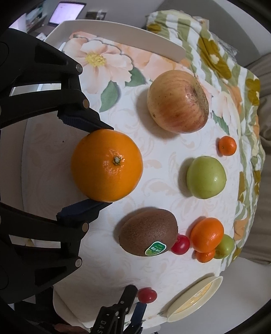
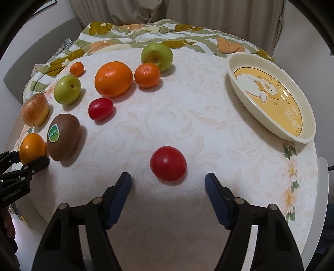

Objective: Organize fruits
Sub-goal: 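Grasp the orange with the left gripper while the right gripper grasps the red tomato, then carry the orange with the left gripper into the bowl and release, then lower the red tomato into the bowl and open the right gripper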

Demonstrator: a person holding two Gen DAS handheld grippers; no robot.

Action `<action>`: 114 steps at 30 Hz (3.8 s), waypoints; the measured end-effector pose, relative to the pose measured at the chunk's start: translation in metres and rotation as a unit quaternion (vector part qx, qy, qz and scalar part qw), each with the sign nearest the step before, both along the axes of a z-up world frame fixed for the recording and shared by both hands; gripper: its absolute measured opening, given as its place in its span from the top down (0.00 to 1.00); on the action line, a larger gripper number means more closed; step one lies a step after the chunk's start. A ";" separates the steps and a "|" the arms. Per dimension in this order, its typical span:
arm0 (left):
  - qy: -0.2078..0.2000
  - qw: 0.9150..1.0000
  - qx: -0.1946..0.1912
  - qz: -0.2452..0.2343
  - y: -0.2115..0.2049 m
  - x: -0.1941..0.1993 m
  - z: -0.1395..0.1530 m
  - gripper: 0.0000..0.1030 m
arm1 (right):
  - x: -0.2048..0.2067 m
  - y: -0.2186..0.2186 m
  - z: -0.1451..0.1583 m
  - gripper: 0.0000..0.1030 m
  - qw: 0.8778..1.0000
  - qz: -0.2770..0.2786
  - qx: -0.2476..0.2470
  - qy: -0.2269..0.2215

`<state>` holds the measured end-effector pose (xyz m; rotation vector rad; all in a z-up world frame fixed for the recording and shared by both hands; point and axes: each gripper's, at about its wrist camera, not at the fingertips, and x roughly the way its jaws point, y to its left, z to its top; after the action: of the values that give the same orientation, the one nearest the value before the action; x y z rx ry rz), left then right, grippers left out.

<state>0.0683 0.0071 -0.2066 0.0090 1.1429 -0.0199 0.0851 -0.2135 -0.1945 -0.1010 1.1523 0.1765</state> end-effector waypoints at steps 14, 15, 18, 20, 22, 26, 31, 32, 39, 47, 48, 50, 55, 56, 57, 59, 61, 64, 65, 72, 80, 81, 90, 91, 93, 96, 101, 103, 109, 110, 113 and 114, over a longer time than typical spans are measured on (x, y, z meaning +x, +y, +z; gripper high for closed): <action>-0.006 1.000 0.000 -0.004 0.012 -0.007 0.005 0.36 | 0.006 0.014 0.003 0.71 1.000 0.018 -0.017 -0.015; -0.007 1.000 -0.001 -0.004 0.013 -0.008 0.005 0.36 | 0.005 0.014 0.003 0.71 1.000 0.018 -0.016 -0.015; -0.013 1.000 -0.003 -0.008 0.018 -0.008 0.012 0.37 | 0.004 0.018 0.007 0.71 1.000 0.014 -0.008 -0.015; -0.020 1.000 -0.003 -0.012 0.020 -0.009 0.019 0.37 | 0.001 0.021 0.012 0.71 1.000 0.011 -0.005 -0.018; -0.025 1.000 -0.004 -0.016 0.021 -0.010 0.026 0.37 | -0.001 0.024 0.020 0.71 1.000 0.008 -0.003 -0.024; -0.045 0.998 0.001 -0.034 0.023 -0.008 0.048 0.36 | -0.008 0.029 0.039 0.71 0.999 -0.003 0.006 -0.035; -0.074 0.995 -0.002 -0.065 0.021 0.006 0.083 0.36 | -0.013 0.028 0.066 0.71 0.998 -0.027 0.037 -0.043; -0.079 0.994 -0.002 -0.070 0.019 0.008 0.089 0.37 | -0.014 0.027 0.072 0.71 0.998 -0.033 0.040 -0.047; -0.120 0.986 -0.012 -0.113 -0.016 0.036 0.135 0.36 | -0.013 -0.003 0.110 0.71 0.993 -0.074 0.046 -0.081; -0.135 0.982 -0.035 -0.131 -0.089 0.078 0.155 0.36 | 0.014 -0.069 0.130 0.71 0.990 -0.090 0.044 -0.099; -0.136 0.981 -0.038 -0.133 -0.101 0.084 0.157 0.36 | 0.019 -0.080 0.132 0.71 0.990 -0.090 0.044 -0.100; -0.137 0.980 -0.040 -0.137 -0.127 0.096 0.157 0.36 | 0.028 -0.098 0.134 0.71 0.990 -0.087 0.042 -0.101; -0.129 0.980 -0.050 -0.141 -0.185 0.125 0.148 0.36 | 0.058 -0.142 0.132 0.71 0.992 -0.074 0.036 -0.100; -0.126 0.980 -0.051 -0.143 -0.197 0.130 0.145 0.36 | 0.062 -0.149 0.131 0.71 0.992 -0.072 0.036 -0.099; -0.123 0.980 -0.052 -0.145 -0.206 0.136 0.142 0.36 | 0.069 -0.158 0.128 0.71 0.992 -0.070 0.035 -0.098; -0.116 0.980 -0.054 -0.151 -0.227 0.147 0.133 0.36 | 0.078 -0.171 0.123 0.71 0.993 -0.067 0.034 -0.097; -0.106 0.980 -0.052 -0.160 -0.244 0.158 0.125 0.36 | 0.086 -0.182 0.117 0.71 0.993 -0.067 0.033 -0.092; -0.090 0.979 -0.049 -0.175 -0.268 0.173 0.110 0.36 | 0.097 -0.196 0.108 0.71 0.993 -0.069 0.039 -0.083; -0.083 0.979 -0.047 -0.182 -0.278 0.180 0.104 0.36 | 0.100 -0.201 0.105 0.71 0.993 -0.070 0.041 -0.081; -0.052 0.972 -0.035 -0.226 -0.318 0.205 0.067 0.36 | 0.112 -0.222 0.089 0.71 0.992 -0.091 0.052 -0.067; -0.027 0.962 -0.026 -0.269 -0.345 0.220 0.036 0.36 | 0.115 -0.239 0.076 0.71 0.990 -0.120 0.057 -0.056; -0.026 0.962 -0.026 -0.271 -0.345 0.220 0.034 0.36 | 0.115 -0.241 0.075 0.71 0.989 -0.124 0.057 -0.055; -0.053 0.956 -0.031 -0.285 -0.341 0.217 0.043 0.00 | 0.108 -0.247 0.075 0.71 0.986 -0.149 0.060 -0.056; -0.057 0.956 -0.030 -0.287 -0.340 0.216 0.046 0.00 | 0.108 -0.247 0.076 0.71 0.985 -0.150 0.059 -0.056; -0.057 0.956 -0.028 -0.287 -0.335 0.215 0.050 0.00 | 0.107 -0.246 0.077 0.71 0.985 -0.151 0.057 -0.057; -0.052 0.959 -0.037 -0.275 -0.323 0.214 0.056 0.00 | 0.107 -0.245 0.079 0.71 0.986 -0.147 0.054 -0.059; -0.055 0.966 -0.039 -0.250 -0.298 0.210 0.071 0.00 | 0.109 -0.239 0.083 0.71 0.988 -0.134 0.046 -0.060; -0.055 0.968 -0.039 -0.242 -0.289 0.208 0.075 0.00 | 0.112 -0.236 0.084 0.71 0.989 -0.127 0.042 -0.059; -0.057 0.976 -0.034 -0.205 -0.259 0.199 0.090 0.00 | 0.124 -0.226 0.083 0.71 0.994 -0.093 0.031 -0.055; -0.057 0.978 -0.030 -0.200 -0.256 0.198 0.090 0.00 | 0.127 -0.225 0.081 0.71 0.994 -0.085 0.030 -0.054; -0.056 0.982 -0.019 -0.181 -0.243 0.194 0.092 0.00 | 0.134 -0.219 0.075 0.71 0.996 -0.060 0.039 -0.051; -0.055 0.982 -0.021 -0.177 -0.240 0.192 0.092 0.00 | 0.136 -0.217 0.073 0.71 0.996 -0.053 0.039 -0.052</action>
<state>0.2600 -0.2330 -0.1145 0.1744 1.0175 -0.3549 0.2209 -0.4306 -0.1217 0.0200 1.0431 0.1213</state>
